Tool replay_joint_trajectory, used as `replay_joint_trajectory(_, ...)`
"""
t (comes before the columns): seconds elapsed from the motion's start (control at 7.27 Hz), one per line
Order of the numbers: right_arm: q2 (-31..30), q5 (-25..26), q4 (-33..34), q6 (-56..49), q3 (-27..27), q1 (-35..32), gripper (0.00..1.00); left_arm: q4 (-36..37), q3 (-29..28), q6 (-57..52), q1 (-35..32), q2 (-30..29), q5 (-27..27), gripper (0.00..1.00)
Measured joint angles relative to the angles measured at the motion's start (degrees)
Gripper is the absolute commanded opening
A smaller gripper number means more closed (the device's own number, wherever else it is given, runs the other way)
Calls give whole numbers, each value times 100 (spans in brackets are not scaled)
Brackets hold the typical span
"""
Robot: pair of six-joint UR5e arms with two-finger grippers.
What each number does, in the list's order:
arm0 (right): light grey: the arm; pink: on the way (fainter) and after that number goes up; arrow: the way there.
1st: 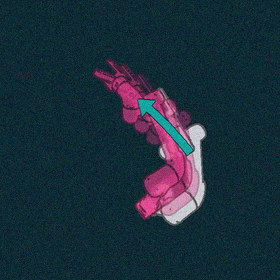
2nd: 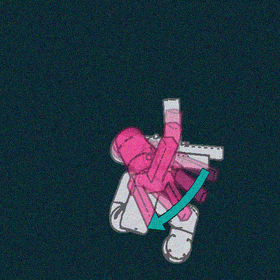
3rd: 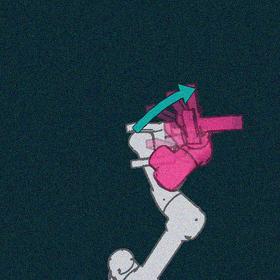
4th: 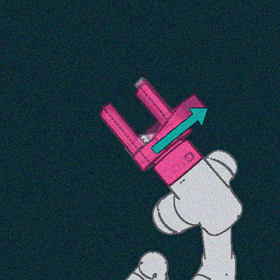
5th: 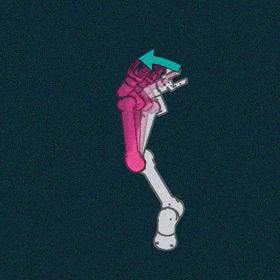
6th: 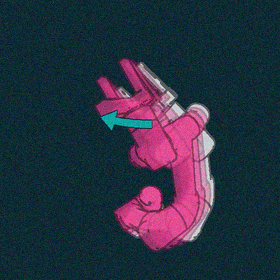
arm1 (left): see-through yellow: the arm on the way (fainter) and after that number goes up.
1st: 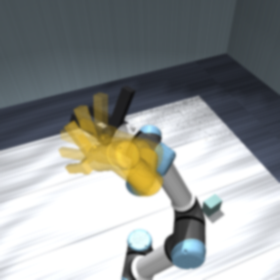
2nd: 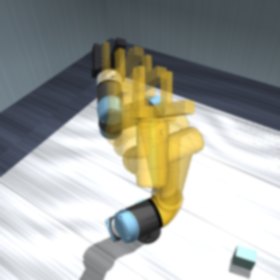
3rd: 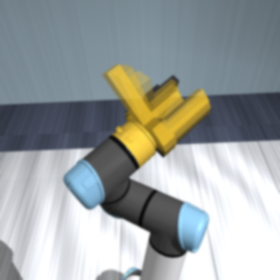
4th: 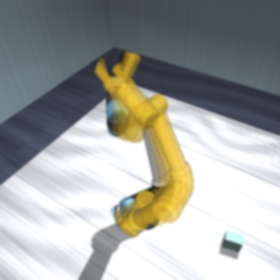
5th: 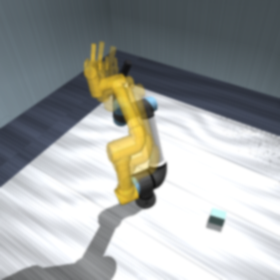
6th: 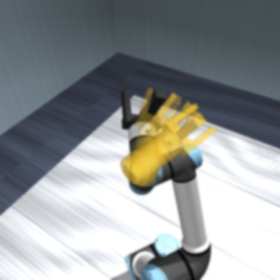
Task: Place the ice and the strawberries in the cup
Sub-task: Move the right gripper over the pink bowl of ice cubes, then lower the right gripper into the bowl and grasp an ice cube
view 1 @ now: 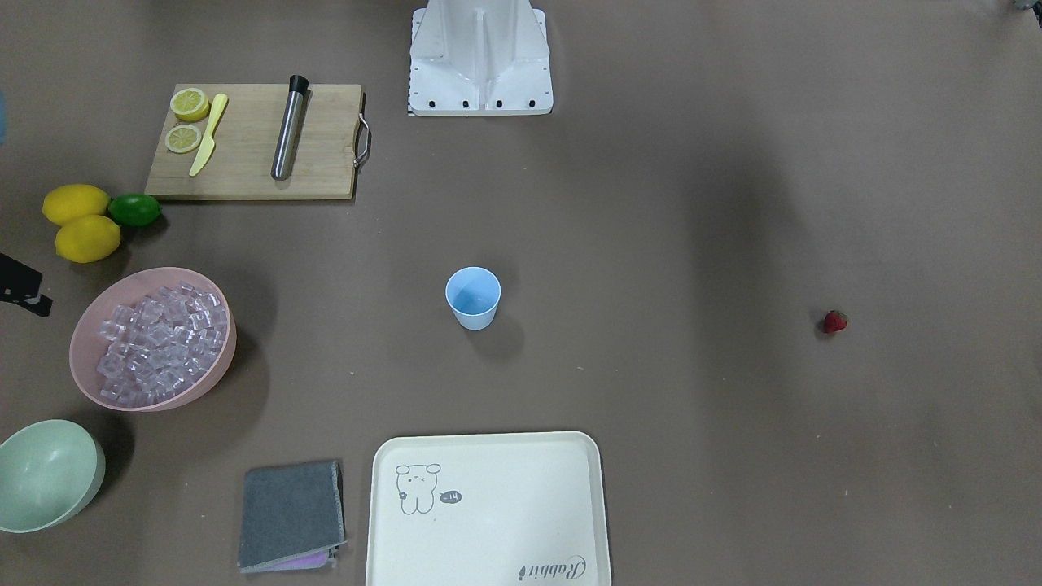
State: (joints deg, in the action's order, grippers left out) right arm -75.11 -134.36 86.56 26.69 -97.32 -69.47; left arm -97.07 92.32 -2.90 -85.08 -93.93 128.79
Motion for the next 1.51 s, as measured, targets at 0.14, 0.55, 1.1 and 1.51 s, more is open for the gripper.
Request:
replay_joint_trajectory(0.14, 144, 23, 0, 93, 24, 188, 95, 3, -5, 0, 0, 1, -2, 98)
replay_joint_trajectory(0.55, 304, 198, -186, 194, 188, 588, 91, 8, -37, 0, -3, -42, -2, 98)
replay_joint_trajectory(1.1, 496, 279, -1299, 632, 1054, 952, 90, 4, -89, -8, -6, -91, -5, 98)
replay_joint_trajectory(1.51, 483, 304, -1353, 680, 1126, 1100, 89, 6, -98, -9, -2, -112, -5, 98)
